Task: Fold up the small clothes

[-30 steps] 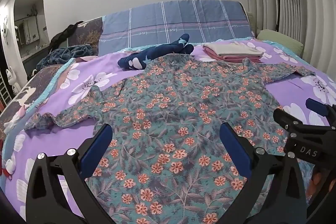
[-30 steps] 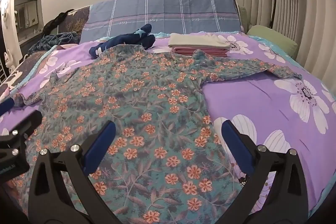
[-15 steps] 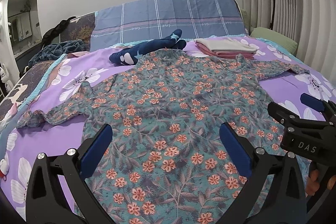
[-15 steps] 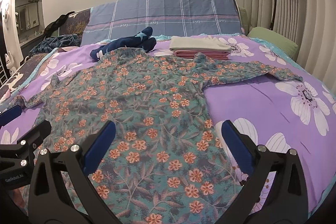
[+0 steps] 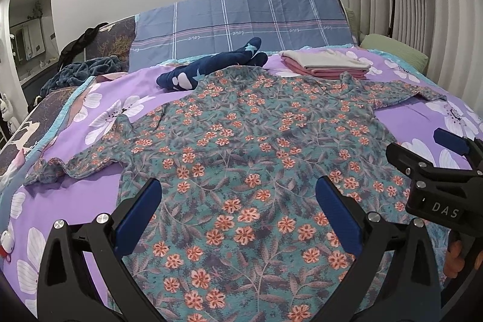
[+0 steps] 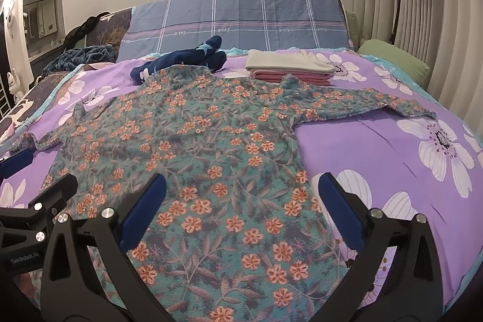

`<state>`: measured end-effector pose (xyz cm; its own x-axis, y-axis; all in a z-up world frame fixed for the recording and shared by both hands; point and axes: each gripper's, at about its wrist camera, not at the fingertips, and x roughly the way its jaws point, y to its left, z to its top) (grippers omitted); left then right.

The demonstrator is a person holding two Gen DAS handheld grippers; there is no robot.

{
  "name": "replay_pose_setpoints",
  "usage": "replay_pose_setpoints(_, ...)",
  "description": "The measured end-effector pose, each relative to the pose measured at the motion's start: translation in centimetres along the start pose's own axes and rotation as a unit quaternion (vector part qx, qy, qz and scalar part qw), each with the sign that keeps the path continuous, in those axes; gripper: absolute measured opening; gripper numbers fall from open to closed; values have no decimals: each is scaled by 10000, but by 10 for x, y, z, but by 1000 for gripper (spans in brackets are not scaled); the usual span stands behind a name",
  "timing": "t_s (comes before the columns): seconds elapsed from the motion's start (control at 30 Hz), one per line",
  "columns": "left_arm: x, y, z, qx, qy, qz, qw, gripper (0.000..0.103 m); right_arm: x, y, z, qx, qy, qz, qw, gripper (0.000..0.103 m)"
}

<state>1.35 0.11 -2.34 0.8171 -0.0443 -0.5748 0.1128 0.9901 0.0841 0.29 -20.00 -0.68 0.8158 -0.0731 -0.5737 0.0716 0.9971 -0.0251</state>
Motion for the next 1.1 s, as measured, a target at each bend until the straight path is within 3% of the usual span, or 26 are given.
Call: replay_pose_setpoints(1.1,1,0,-3,37,84,-18,10000,102,3,4,-1,-53,107,49,9999,101)
